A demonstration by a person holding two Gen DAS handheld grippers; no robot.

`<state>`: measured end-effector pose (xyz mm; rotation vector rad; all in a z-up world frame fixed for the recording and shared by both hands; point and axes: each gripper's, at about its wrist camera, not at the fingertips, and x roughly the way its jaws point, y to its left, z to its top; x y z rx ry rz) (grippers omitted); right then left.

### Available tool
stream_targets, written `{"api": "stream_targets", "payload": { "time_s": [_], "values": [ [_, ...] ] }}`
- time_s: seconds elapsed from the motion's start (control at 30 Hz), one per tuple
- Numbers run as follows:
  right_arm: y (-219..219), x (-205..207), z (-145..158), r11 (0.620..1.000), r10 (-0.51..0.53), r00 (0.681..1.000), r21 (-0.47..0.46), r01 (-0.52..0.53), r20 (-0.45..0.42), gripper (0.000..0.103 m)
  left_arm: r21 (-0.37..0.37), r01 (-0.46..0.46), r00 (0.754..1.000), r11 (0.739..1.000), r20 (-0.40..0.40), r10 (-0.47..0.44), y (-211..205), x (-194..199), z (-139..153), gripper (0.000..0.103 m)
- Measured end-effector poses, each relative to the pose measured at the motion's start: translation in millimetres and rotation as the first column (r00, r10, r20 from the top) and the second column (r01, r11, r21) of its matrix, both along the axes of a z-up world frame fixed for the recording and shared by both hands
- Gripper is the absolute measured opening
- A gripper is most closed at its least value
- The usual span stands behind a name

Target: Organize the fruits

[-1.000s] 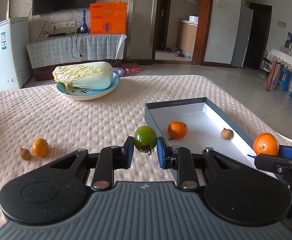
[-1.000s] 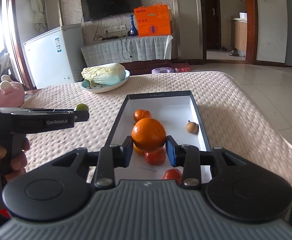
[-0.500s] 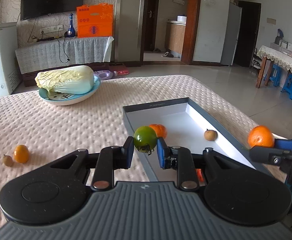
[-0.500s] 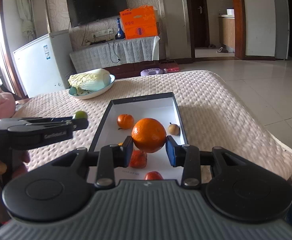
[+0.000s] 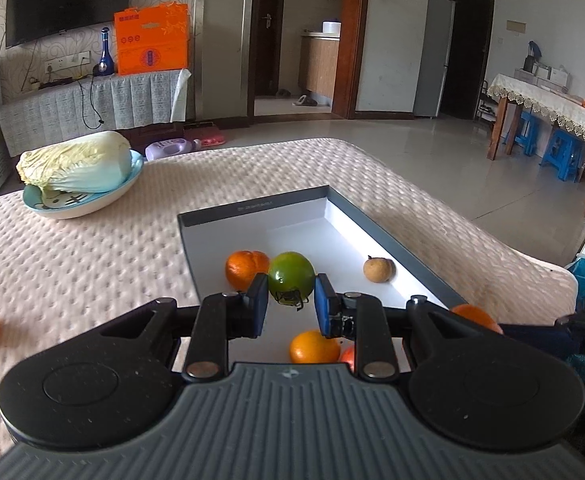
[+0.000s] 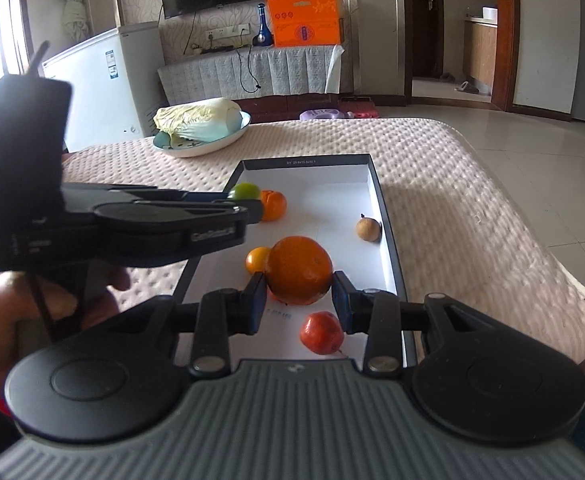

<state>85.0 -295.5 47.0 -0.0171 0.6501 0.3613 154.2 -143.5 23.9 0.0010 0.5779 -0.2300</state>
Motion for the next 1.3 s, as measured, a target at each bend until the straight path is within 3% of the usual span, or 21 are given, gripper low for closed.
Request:
{"api": "stream_targets", "payload": {
  "time_s": [0.5,0.57,0.63,0.7,1.3],
  "values": [
    [3.2,1.9,-6.5,1.000,0.016,1.000,-0.018,-0.017,-0.023,0.039,0.010,0.039,0.999,0.999,-0.008,-0.039,-16.3,18.0,-7.7,0.031],
    [3.7,0.7,-5.9,1.000,0.013,1.000,-0.017,-0.014,-0.019,0.039,0.021,0.037,0.999,0.999,0.003,-0.037,-17.1,15.6,-6.1,0.050],
    [3.5,0.5,-4.8,1.000,0.010,1.000,-0.014,-0.010,-0.013,0.039,0.034,0.025,0.999,0.999,0.028,-0.026,-17.0,12.6,-3.3,0.062],
    [3.8,1.1,-4.3,1.000,0.008,1.000,-0.011,-0.008,-0.009,0.039,0.029,0.027,0.999,0.999,0.046,-0.029,-15.6,9.6,-0.5,0.068],
    [14.8,11.0,-12.2,0.998,-0.052,0.998,-0.028,0.053,0.017,0.039,-0.013,-0.052,0.995,0.999,0.087,0.053,12.8,-37.5,28.6,0.073]
  ]
}}
